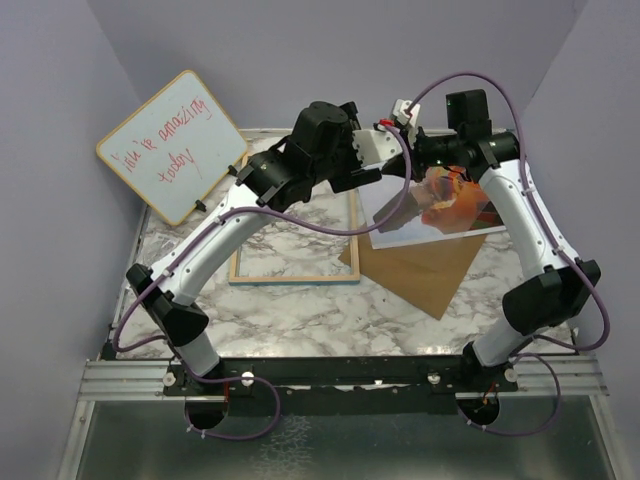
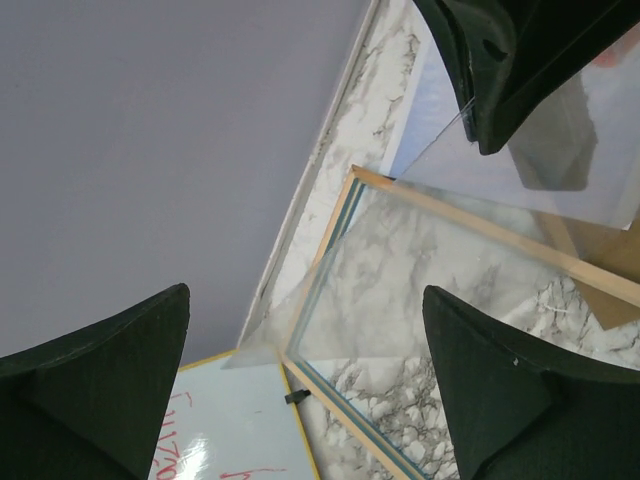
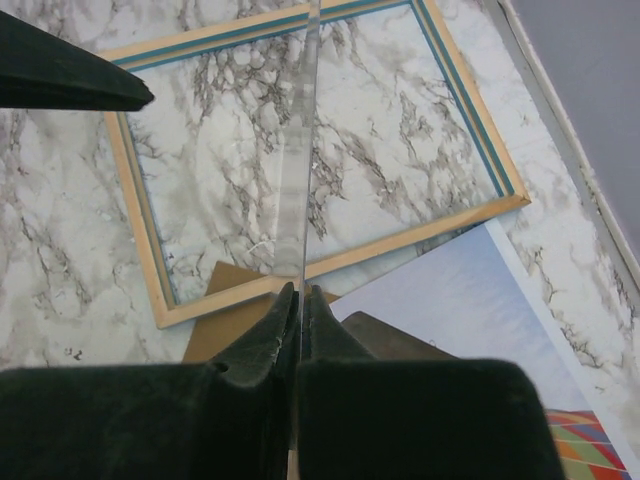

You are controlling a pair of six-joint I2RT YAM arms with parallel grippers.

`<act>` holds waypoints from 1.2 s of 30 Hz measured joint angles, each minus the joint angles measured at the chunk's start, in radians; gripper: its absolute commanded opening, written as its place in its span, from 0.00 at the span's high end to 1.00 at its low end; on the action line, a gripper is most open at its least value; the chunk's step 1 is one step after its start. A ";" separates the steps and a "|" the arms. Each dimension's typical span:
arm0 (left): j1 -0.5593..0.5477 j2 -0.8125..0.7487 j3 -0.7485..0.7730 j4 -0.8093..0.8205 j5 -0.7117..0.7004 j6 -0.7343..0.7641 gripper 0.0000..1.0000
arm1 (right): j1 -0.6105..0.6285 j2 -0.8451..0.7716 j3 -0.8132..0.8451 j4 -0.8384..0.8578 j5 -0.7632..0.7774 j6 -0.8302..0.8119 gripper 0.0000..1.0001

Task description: Put the photo into the frame

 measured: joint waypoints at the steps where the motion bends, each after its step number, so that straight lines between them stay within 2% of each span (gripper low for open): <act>1: 0.000 -0.006 -0.007 0.010 -0.006 -0.001 0.01 | -0.002 0.016 0.018 -0.002 0.000 0.000 1.00; 10: 0.032 -0.065 -0.097 0.145 -0.099 -0.061 0.01 | -0.060 0.147 0.139 0.009 -0.033 0.063 0.99; 17: 0.116 -0.053 -0.145 0.241 -0.161 -0.289 0.01 | -0.204 0.289 0.197 0.106 -0.213 0.281 1.00; 22: 0.182 0.005 -0.158 0.274 -0.161 -0.459 0.01 | -0.286 0.349 0.164 0.201 -0.321 0.467 0.99; 29: 0.303 0.156 -0.180 0.261 -0.138 -0.661 0.01 | -0.339 0.389 0.072 0.382 -0.449 0.699 1.00; 36: 0.430 0.285 -0.185 0.235 -0.195 -0.775 0.01 | -0.402 0.410 -0.019 0.601 -0.528 0.934 0.99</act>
